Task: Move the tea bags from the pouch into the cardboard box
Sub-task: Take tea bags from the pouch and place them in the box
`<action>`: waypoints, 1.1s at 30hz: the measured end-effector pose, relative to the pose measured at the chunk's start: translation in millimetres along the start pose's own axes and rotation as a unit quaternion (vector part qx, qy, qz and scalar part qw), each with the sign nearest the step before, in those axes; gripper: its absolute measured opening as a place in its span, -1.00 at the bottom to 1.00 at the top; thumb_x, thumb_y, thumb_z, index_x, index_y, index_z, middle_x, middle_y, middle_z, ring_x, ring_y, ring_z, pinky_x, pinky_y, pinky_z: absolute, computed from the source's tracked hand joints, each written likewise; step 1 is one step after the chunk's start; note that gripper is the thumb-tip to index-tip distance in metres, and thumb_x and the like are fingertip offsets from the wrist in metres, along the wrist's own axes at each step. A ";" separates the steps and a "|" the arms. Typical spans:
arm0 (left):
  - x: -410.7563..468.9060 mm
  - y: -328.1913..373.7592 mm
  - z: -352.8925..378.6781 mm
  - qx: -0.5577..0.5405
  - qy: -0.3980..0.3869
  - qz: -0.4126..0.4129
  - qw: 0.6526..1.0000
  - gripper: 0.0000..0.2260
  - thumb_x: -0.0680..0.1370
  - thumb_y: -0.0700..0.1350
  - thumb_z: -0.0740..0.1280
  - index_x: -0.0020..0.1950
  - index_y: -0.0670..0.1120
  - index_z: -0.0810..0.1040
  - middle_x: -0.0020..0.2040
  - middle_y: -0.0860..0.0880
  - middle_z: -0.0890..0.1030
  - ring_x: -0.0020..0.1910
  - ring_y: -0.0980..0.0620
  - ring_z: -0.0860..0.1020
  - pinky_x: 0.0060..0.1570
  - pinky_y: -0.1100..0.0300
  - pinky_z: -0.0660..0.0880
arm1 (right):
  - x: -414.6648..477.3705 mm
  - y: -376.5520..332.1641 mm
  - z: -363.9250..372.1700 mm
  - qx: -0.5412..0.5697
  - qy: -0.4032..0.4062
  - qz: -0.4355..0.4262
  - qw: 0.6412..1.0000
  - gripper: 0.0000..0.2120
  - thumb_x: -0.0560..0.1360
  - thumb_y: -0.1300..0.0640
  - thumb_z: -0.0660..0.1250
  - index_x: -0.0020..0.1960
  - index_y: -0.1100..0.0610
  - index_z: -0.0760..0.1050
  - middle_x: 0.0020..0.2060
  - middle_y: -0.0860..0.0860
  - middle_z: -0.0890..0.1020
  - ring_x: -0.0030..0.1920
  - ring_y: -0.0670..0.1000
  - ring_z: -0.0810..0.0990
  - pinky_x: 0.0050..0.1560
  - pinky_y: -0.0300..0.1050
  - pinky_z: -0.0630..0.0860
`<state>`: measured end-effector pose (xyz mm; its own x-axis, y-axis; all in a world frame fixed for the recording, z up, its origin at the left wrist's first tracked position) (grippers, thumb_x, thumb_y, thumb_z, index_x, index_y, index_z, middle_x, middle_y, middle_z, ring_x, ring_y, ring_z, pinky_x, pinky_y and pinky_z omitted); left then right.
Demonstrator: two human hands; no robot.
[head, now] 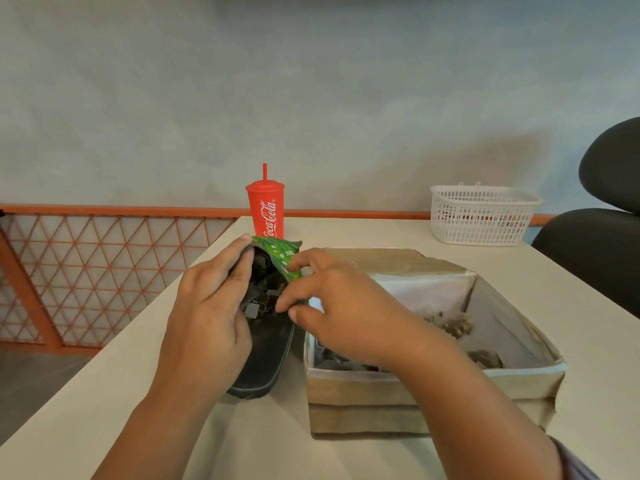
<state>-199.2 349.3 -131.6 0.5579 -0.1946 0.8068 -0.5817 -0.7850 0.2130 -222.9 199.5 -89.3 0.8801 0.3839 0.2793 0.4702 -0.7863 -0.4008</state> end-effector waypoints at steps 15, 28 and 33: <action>3.6 -4.2 -22.0 -0.198 0.196 -0.126 0.952 -0.75 0.46 -0.27 0.22 -0.06 0.06 0.56 -0.07 0.30 0.50 0.01 0.34 0.47 -0.03 0.58 0.33 | 5.6 9.0 2.0 -0.048 0.036 0.010 0.998 -0.49 0.59 0.18 0.12 0.50 -0.04 0.08 0.49 -0.21 0.05 0.46 -0.07 0.14 0.39 -0.26 0.09; 5.0 -33.7 -19.3 -0.397 0.074 -0.483 0.777 -0.84 0.54 -0.22 0.25 -0.13 0.00 0.58 -0.14 0.11 0.55 -0.16 0.22 0.46 -0.31 0.33 0.39 | 2.3 -6.3 17.3 -0.024 0.049 0.018 0.998 -0.46 0.58 0.26 0.11 0.49 -0.06 0.09 0.49 -0.20 0.08 0.47 -0.13 0.08 0.43 -0.30 0.00; -5.0 -31.8 -16.2 -0.405 -0.073 -0.531 0.741 -0.84 0.53 -0.04 0.27 0.09 -0.02 0.52 -0.09 0.01 0.56 -0.15 0.06 0.49 0.07 0.07 0.43 | -10.7 -31.2 30.5 0.038 0.065 0.032 0.997 -0.42 0.56 0.33 0.09 0.48 -0.11 0.10 0.35 -0.38 0.06 0.38 -0.33 0.04 0.26 -0.56 -0.19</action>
<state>-193.2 384.8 -133.4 0.9790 0.1724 -0.1087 0.1000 0.0587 0.9933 -245.0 234.7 -106.4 0.8948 0.2648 0.3594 0.4214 -0.7669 -0.4841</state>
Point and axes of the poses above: each hand's wrist, its own x-axis towards the middle knuckle, its own z-axis out of the palm, y = z × x, the point moved 2 cm from there along x, towards the middle knuckle
